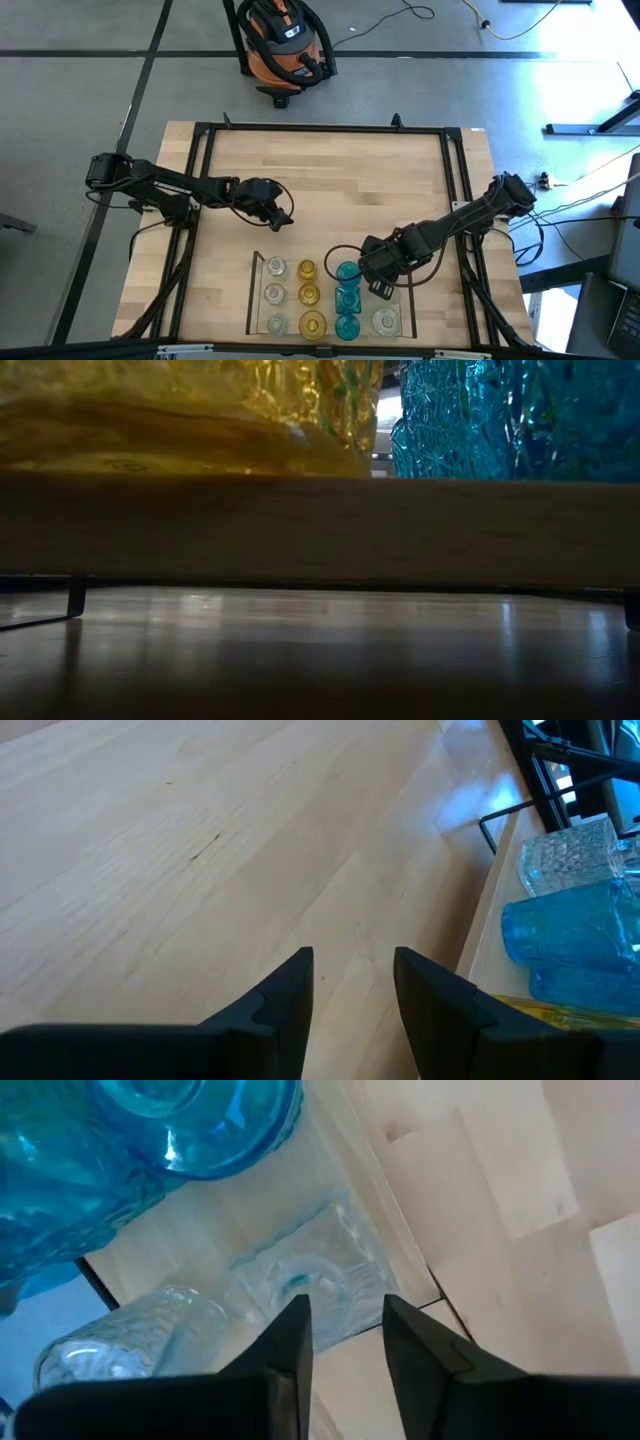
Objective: Sort vases onto shelf
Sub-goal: Put the transparent vase on the shelf aligned with the other transparent vase, then return to Home Position
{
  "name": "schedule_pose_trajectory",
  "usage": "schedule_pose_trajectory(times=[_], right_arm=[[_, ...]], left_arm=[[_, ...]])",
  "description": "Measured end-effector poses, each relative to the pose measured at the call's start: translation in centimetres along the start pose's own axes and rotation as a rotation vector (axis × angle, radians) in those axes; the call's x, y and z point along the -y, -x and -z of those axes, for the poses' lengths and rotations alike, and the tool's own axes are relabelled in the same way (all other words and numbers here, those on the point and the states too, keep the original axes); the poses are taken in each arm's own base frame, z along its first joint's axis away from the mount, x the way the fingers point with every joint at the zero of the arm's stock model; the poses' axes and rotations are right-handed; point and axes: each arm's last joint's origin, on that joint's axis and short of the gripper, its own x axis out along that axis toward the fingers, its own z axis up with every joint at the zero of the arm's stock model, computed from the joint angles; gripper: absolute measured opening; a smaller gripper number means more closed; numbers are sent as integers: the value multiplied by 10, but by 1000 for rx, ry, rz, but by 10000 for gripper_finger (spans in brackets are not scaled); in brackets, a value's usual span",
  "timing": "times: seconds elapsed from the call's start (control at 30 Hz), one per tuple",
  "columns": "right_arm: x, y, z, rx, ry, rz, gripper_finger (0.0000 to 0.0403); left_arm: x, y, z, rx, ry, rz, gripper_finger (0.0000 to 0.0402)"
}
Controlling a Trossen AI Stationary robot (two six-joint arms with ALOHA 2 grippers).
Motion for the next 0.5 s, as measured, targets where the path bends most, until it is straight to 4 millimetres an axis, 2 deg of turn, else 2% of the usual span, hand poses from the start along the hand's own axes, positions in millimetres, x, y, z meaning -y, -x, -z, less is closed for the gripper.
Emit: schedule_pose_trajectory(times=[0.13, 0.3, 0.4, 0.5], right_arm=[[1, 16, 2, 25, -5, -1, 92], [1, 54, 0, 215, -21, -30, 92], [5, 83, 0, 422, -41, -38, 92], [10, 110, -1, 687, -69, -78, 92]], left_arm=[[0, 0, 0, 2, -1, 3, 133], [7, 0, -4, 28, -12, 79, 133], [22, 7, -13, 57, -32, 283, 133], [44, 25, -24, 138, -82, 536, 133]])
